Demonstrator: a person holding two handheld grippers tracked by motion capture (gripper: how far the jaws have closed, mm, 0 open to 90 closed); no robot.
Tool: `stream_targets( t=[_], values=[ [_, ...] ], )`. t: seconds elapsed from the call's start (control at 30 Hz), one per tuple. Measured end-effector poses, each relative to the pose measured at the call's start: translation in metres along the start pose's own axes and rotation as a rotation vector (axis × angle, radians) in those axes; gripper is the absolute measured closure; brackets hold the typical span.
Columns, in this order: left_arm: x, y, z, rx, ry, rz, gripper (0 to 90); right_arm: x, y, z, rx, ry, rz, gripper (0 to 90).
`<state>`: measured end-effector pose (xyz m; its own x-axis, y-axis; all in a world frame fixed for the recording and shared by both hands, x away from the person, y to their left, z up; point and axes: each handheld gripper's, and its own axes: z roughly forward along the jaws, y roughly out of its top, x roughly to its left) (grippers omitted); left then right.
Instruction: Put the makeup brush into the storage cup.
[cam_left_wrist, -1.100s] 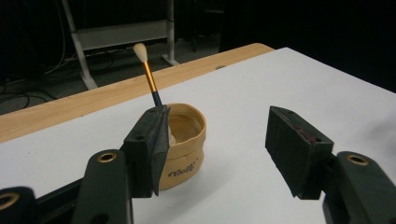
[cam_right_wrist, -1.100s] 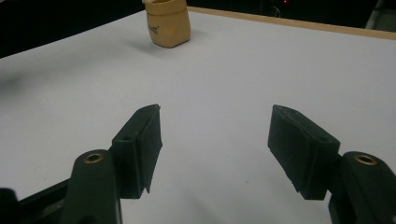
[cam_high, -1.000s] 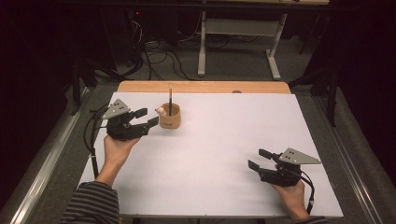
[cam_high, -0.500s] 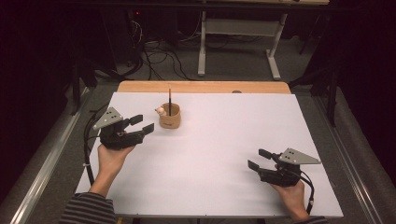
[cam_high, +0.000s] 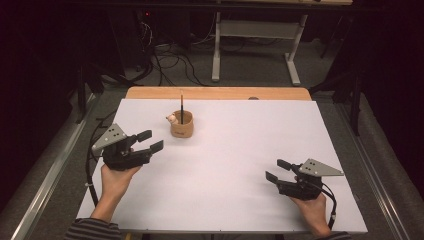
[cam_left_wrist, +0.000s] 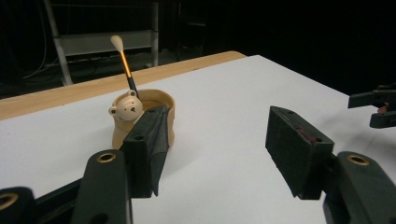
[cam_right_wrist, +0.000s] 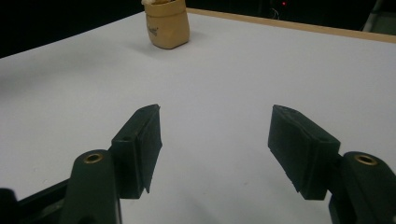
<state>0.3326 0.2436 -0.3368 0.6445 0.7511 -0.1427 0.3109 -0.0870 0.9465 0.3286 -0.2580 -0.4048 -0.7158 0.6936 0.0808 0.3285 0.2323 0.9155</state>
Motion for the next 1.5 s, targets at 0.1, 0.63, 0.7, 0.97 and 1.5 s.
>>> stream_targets(
  t=[0.1,0.63,0.7,0.97,1.5],
  values=[
    [-0.003,-0.003,-0.001,-0.002,-0.006,0.0,39.7,0.0,0.0,-0.001,0.002,-0.002,0.003,36.4],
    [-0.015,-0.016,-0.006,0.01,-0.003,0.027,39.1,0.001,0.0,0.0,0.0,0.0,0.0,36.4],
    [-0.016,-0.018,-0.006,0.01,-0.003,0.027,39.1,0.001,0.0,0.0,-0.001,0.0,0.0,36.4],
    [-0.019,-0.028,-0.004,0.014,0.001,0.023,39.0,0.001,0.0,0.0,0.001,0.002,0.001,36.4],
    [-0.019,-0.044,-0.003,0.02,0.018,-0.002,39.0,0.001,0.0,0.0,0.004,0.005,0.002,36.4]
  ],
)
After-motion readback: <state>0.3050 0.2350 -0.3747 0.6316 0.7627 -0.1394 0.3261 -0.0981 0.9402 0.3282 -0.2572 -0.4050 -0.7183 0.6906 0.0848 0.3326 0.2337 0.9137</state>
